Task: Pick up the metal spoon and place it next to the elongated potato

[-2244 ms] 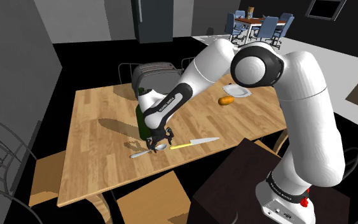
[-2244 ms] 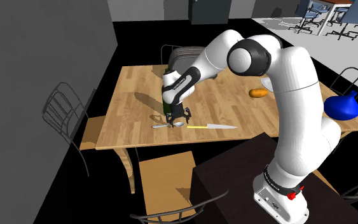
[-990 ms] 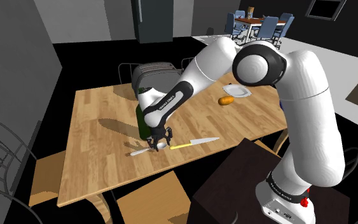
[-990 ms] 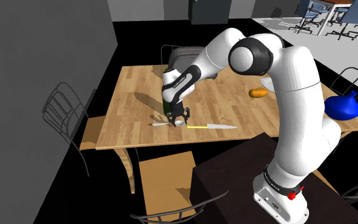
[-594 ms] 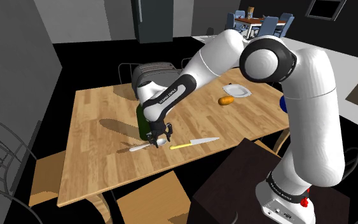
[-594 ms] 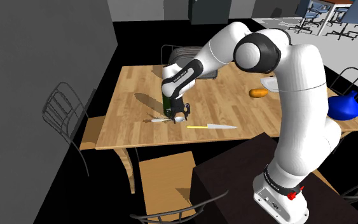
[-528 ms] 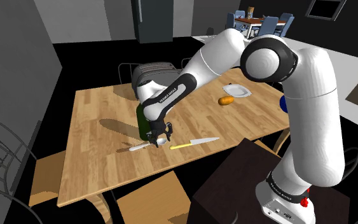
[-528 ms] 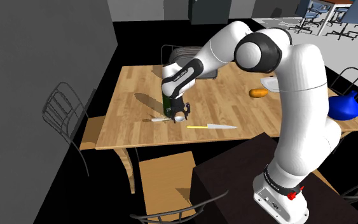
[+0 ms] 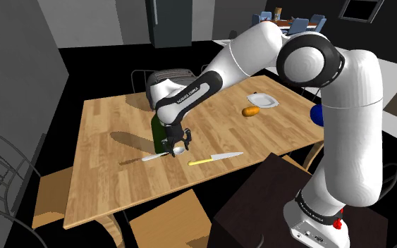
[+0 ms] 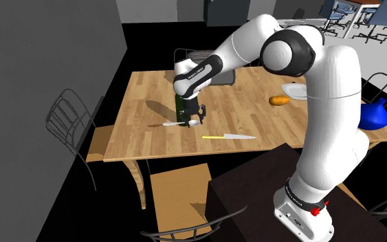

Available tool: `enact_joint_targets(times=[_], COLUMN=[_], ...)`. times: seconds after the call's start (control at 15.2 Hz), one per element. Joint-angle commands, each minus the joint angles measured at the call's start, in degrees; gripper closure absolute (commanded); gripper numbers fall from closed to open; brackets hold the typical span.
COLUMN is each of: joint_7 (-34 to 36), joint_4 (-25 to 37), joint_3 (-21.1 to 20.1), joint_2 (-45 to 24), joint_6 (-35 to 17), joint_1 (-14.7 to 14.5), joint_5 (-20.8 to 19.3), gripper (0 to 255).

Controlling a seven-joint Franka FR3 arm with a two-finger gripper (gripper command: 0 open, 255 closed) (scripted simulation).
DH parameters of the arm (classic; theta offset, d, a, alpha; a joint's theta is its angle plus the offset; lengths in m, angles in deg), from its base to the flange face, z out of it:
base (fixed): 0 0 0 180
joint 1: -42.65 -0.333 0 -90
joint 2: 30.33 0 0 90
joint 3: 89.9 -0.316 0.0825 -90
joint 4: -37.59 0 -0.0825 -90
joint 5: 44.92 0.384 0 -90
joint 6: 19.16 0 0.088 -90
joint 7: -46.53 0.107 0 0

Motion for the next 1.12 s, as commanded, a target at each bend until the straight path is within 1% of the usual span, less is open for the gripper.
enact_joint_targets(times=[0.0,0.53,1.06], joint_7=[-0.2,-0.5,-9.3], joint_4=[0.0,1.2,-11.6], joint_3=[-0.1,-0.5,2.7], joint_2=[1.1,4.6,13.3], joint_6=[1.2,5.7,1.3], joint_1=[0.1,0.4,6.6], joint_5=[0.2,0.9,0.6], gripper=[255,255,255])
